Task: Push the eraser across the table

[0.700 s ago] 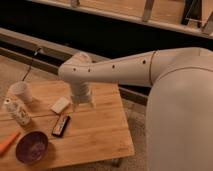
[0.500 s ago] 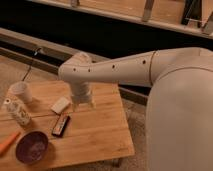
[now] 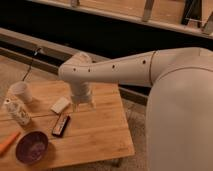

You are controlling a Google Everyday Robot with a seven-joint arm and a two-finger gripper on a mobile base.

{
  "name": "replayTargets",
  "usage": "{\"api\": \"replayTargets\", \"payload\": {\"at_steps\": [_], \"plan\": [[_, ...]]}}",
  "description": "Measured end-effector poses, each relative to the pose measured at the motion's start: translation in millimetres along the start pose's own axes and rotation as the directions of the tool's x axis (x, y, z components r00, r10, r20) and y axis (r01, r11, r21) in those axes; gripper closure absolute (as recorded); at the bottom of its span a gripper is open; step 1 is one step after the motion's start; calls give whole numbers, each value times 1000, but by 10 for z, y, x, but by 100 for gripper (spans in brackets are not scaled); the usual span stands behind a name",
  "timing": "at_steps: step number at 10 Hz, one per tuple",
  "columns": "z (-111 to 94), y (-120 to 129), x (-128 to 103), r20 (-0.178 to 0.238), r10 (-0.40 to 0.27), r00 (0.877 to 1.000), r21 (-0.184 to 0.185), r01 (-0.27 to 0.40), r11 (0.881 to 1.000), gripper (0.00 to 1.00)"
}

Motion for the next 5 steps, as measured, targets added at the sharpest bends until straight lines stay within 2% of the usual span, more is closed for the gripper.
{"api": "replayTargets", "payload": {"at_steps": [5], "plan": [[0, 0, 0, 0, 0, 1000, 0, 0, 1000, 35]]}}
